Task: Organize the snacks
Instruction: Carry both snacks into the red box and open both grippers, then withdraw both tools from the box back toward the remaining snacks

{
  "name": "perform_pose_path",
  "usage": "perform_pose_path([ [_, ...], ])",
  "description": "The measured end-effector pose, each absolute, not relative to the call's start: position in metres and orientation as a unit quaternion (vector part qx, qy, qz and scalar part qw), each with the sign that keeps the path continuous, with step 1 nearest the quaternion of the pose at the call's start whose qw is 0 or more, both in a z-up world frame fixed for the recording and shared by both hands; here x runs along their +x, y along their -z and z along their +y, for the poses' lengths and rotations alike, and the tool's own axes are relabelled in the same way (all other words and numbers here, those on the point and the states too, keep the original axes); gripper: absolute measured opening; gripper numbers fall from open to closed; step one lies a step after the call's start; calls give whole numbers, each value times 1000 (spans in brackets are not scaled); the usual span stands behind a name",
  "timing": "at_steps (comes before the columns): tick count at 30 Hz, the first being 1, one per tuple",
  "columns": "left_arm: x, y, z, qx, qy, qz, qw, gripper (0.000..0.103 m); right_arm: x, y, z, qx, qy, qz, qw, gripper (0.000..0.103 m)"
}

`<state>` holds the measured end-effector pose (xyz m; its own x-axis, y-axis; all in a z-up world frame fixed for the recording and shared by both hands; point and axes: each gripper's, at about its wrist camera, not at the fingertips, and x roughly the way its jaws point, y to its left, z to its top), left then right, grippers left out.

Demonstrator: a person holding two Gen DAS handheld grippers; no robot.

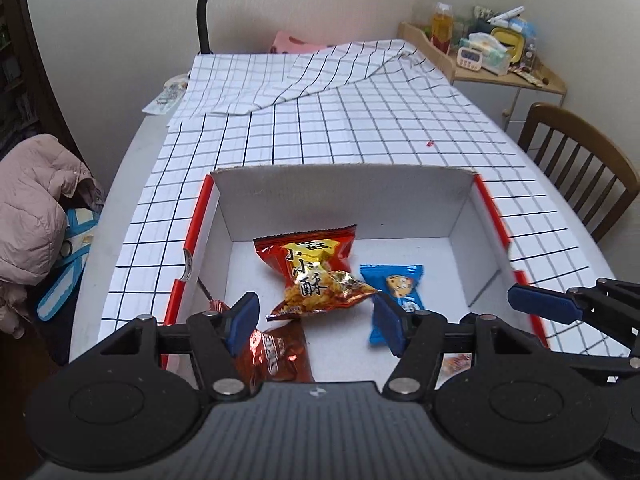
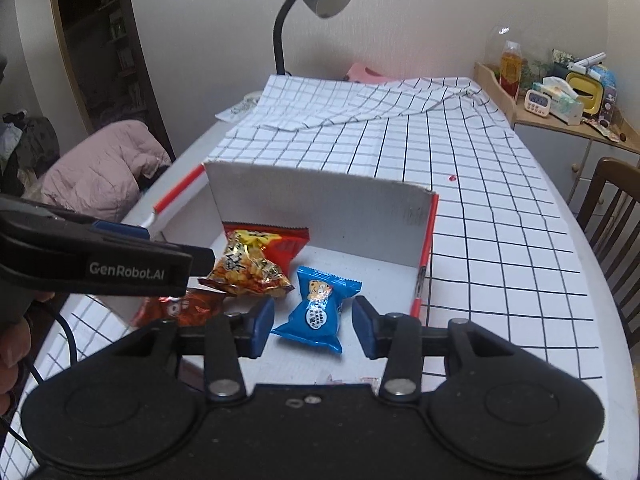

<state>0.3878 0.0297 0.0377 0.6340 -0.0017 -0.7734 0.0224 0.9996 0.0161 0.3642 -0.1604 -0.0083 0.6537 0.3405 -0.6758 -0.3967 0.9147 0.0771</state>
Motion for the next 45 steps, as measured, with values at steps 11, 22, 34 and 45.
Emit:
perform_pose_path([
  [11,333,-62,28,11,14,402,915,63,314,-21,-175,-29,-218,330,918,51],
  [22,270,-68,32,8,21,376,926,69,260,-29,-186,-23,-248,307,919,69],
  [34,194,-57,41,-19,45,348,936,74,203,-16,-202,-8,-275,296,915,98],
  [45,143,-16,61,-76,45,358,929,99,162,24,-203,10,-286,301,910,102],
])
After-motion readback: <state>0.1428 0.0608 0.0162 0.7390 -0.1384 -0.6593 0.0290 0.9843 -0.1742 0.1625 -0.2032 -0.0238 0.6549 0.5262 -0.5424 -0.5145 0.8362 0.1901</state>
